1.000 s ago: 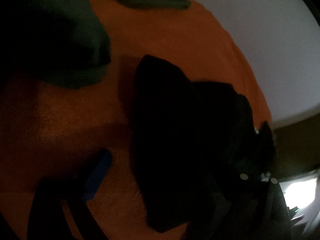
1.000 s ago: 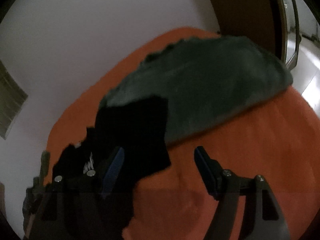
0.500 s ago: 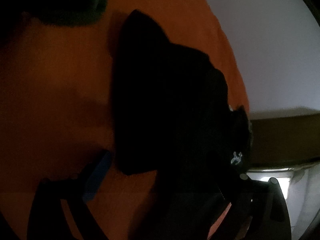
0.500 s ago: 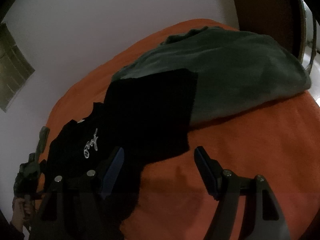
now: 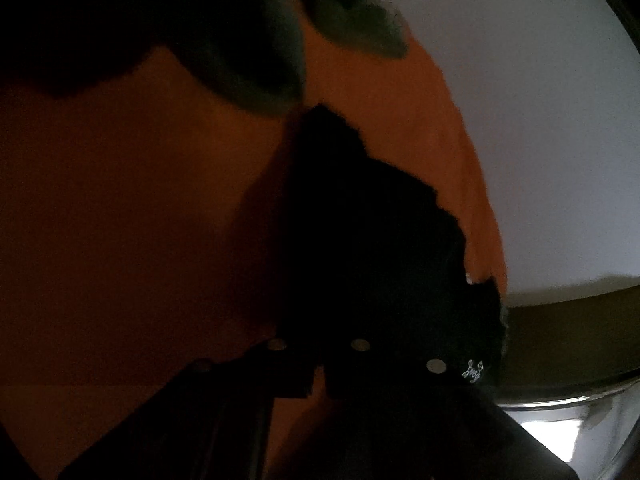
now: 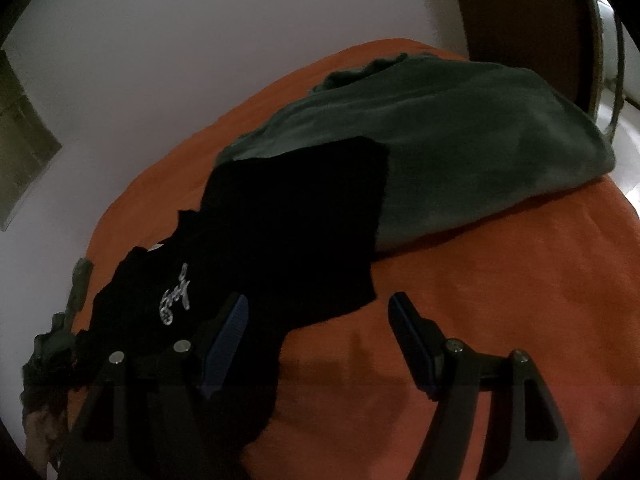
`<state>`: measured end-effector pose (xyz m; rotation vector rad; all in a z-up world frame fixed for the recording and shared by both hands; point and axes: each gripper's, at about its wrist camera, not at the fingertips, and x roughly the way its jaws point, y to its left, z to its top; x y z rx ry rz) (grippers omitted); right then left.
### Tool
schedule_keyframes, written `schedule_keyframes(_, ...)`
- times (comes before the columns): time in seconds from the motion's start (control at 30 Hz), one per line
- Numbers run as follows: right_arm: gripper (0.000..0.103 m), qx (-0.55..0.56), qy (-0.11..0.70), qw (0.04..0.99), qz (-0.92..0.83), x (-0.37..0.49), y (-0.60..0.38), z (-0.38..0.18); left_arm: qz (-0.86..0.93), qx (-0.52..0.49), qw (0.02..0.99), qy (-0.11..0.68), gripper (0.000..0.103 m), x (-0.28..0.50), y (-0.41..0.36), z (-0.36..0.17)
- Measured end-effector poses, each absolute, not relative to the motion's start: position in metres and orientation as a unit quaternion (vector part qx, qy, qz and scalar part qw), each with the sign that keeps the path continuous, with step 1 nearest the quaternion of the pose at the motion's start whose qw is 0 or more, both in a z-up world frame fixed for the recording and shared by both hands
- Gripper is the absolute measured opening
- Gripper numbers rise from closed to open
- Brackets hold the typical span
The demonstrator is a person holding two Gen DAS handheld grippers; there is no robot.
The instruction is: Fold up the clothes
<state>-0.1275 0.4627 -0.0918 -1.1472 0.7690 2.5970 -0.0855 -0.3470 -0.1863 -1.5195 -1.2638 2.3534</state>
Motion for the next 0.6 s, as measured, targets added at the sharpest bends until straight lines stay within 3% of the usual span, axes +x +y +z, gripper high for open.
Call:
schedule_keyframes(0.2, 0.072, -0.394, 0.269, 0.103, 0.873, -0.134, 0.468, -0.1, 0.808, -0.488, 0.007, -0.331, 0.0, -0.066, -0.344, -0.173)
schedule_keyframes(0.3, 0.072, -0.391, 0.252, 0.089, 0.881, -0.143, 0.462, -0.092, 0.812, -0.468, 0.073, -0.34, 0.001, -0.087, -0.345, -0.153)
schedule_keyframes(0.37, 0.072, -0.388, 0.212, 0.067, 0.894, -0.156, 0.451, -0.079, 0.817, -0.473, 0.134, -0.303, 0.003, -0.116, -0.313, -0.13)
schedule_keyframes(0.4, 0.072, -0.386, 0.185, 0.052, 0.902, -0.166, 0.444, -0.07, 0.819, -0.476, 0.16, -0.278, 0.012, -0.129, -0.296, -0.117)
schedule_keyframes(0.47, 0.078, -0.385, 0.13, 0.011, 0.914, -0.192, 0.427, -0.054, 0.829, -0.48, 0.191, -0.213, 0.048, -0.17, -0.257, -0.1)
schedule_keyframes(0.5, 0.086, -0.387, 0.098, -0.017, 0.917, -0.208, 0.417, -0.045, 0.834, -0.479, 0.2, -0.186, 0.079, -0.189, -0.24, -0.095)
schedule_keyframes(0.53, 0.087, -0.389, 0.07, -0.037, 0.918, -0.222, 0.409, -0.041, 0.84, -0.477, 0.201, -0.161, 0.085, -0.212, -0.224, -0.096)
schedule_keyframes(0.6, 0.087, -0.397, 0.002, -0.078, 0.915, -0.254, 0.39, -0.038, 0.842, -0.486, 0.202, -0.114, 0.085, -0.254, -0.195, -0.102)
